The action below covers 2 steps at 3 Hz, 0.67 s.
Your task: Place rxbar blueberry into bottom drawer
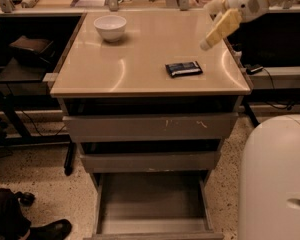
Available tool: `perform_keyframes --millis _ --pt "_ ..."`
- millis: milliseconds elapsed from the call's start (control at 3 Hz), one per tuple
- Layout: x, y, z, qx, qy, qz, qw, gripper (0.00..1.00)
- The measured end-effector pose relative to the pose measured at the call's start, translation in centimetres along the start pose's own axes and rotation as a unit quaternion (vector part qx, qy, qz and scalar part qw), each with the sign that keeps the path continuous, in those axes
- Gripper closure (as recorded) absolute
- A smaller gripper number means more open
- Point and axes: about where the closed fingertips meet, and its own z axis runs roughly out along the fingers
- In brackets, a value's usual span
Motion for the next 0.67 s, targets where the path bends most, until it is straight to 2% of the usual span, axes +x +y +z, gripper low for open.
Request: perform_keyframes --millis 333,667 --pt "-0.79 -1.0 -0.6 0.023 -0.005 -0.004 0.9997 0.0" --pt "-0.78 -1.01 -0.58 0.023 -0.005 -0.004 0.9997 0.0"
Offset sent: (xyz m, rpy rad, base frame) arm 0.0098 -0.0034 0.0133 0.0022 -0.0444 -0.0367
